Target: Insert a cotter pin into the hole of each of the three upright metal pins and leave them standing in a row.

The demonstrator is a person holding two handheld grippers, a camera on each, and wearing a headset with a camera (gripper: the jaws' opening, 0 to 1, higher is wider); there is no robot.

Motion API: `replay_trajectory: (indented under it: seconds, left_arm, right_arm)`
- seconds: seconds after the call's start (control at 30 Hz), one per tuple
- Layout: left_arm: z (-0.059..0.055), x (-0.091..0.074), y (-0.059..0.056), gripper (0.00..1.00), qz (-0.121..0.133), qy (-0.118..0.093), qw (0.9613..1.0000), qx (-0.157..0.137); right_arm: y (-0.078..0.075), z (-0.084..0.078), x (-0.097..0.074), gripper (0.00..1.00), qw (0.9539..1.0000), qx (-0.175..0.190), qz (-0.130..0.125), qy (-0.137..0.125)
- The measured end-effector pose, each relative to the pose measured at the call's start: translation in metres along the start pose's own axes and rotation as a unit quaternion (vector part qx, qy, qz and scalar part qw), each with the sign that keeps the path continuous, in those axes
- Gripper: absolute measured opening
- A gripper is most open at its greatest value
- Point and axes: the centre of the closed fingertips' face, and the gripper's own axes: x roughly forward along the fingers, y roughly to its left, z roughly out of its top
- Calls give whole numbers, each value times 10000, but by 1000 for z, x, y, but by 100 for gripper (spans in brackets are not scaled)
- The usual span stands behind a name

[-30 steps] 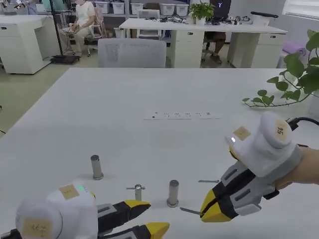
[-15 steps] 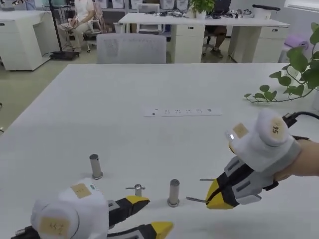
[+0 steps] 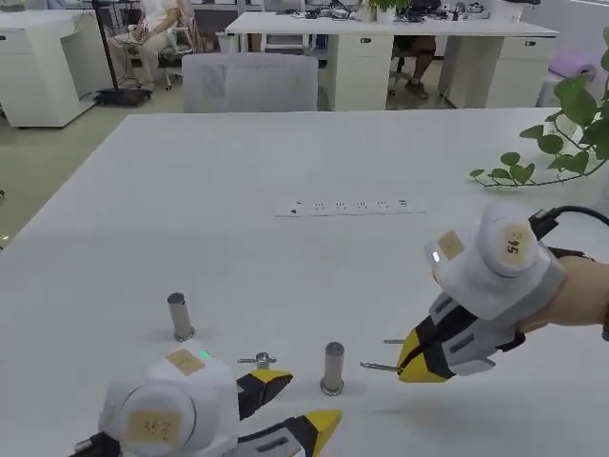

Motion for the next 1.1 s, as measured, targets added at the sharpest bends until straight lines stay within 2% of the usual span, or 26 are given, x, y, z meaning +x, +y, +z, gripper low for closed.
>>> replay_trajectory:
  seconds: [0.27,0.43,0.77,1.1]
  left_arm:
    - [-3,14,4,35,160,20,9999,-5]
    - [-3,24,7,32,302,-13,9995,23]
    - [-1,40,11,26,495,-73,9987,68]
    - [-2,52,17,20,641,-115,9979,-55]
  right_arm:
    - [-10,-6,5,3,9999,-78,-65,110]
    - [-17,-4,7,3,9998,-81,-124,90]
    - [-23,-4,13,3,9996,-181,-130,152]
    - [-27,-3,16,3,9993,-291,-86,229]
